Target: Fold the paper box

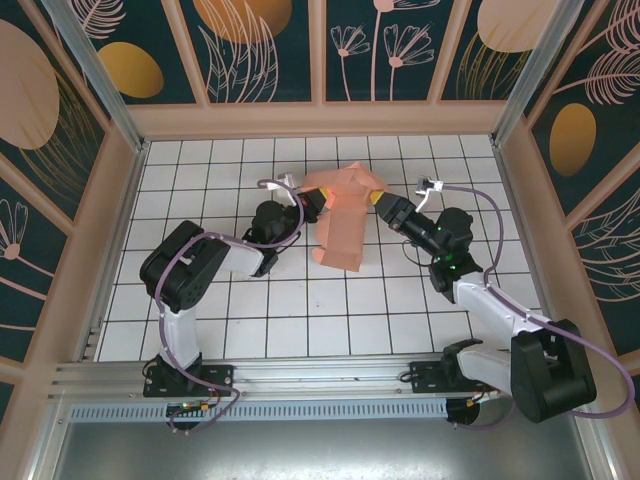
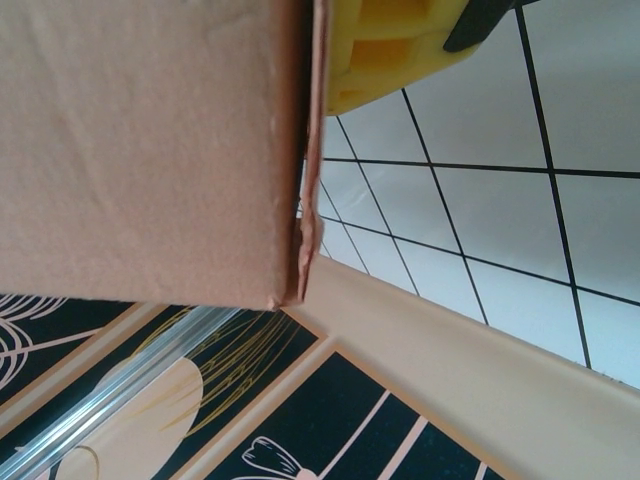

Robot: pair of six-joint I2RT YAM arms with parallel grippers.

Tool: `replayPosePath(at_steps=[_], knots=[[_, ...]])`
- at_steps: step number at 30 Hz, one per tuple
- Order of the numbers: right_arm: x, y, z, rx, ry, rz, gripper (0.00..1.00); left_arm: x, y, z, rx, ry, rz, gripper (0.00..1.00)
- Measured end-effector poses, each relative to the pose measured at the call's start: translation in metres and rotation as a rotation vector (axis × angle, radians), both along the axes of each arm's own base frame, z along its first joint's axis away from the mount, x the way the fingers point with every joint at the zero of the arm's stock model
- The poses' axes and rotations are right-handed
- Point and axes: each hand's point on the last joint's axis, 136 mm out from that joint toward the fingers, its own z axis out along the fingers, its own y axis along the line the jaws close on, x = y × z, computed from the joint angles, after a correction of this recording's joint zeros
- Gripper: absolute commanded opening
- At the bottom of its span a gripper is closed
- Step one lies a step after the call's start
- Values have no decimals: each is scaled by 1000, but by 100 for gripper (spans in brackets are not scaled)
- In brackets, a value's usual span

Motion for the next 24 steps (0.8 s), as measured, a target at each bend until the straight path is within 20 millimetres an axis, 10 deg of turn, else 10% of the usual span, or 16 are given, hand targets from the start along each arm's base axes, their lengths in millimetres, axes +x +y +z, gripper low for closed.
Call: replayPosePath(at_steps=[24], knots=[[8, -2, -44, -125, 139, -41, 34, 0, 4, -7, 22, 6, 16, 0]])
